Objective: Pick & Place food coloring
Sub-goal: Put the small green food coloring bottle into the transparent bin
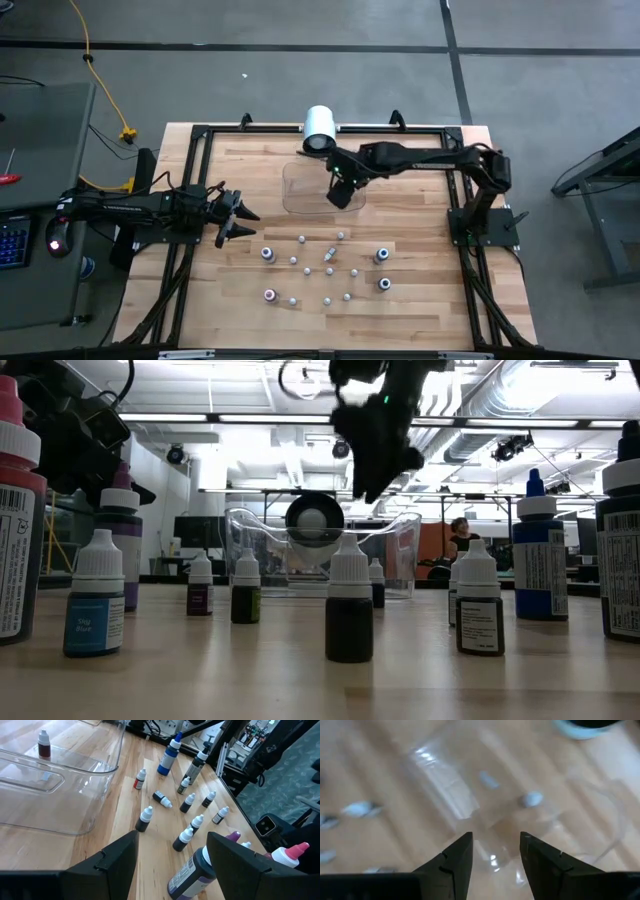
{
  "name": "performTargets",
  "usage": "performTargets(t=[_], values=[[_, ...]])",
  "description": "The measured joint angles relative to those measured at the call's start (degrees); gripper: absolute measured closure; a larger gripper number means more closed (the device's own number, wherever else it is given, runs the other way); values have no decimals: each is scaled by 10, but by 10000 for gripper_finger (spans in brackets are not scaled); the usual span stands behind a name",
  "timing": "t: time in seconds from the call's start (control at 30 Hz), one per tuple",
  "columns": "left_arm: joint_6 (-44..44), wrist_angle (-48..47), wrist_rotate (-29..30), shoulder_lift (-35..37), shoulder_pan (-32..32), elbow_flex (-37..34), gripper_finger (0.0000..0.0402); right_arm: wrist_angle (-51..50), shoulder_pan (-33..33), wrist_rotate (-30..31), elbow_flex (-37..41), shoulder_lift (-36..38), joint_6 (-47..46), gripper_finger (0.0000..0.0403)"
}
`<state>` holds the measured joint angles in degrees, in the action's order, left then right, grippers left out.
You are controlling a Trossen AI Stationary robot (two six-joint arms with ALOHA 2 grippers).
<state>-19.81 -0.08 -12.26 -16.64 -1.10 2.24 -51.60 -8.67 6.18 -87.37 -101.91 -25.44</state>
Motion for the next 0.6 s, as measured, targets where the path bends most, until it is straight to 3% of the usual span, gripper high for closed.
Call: performTargets(t=[0.33, 0.6], values=[[0, 0, 0, 0, 0, 0, 167, 0, 102, -62, 0, 20, 197, 249], [0, 0, 1, 0, 0, 0, 167, 16, 144, -93, 0, -5, 369, 249]])
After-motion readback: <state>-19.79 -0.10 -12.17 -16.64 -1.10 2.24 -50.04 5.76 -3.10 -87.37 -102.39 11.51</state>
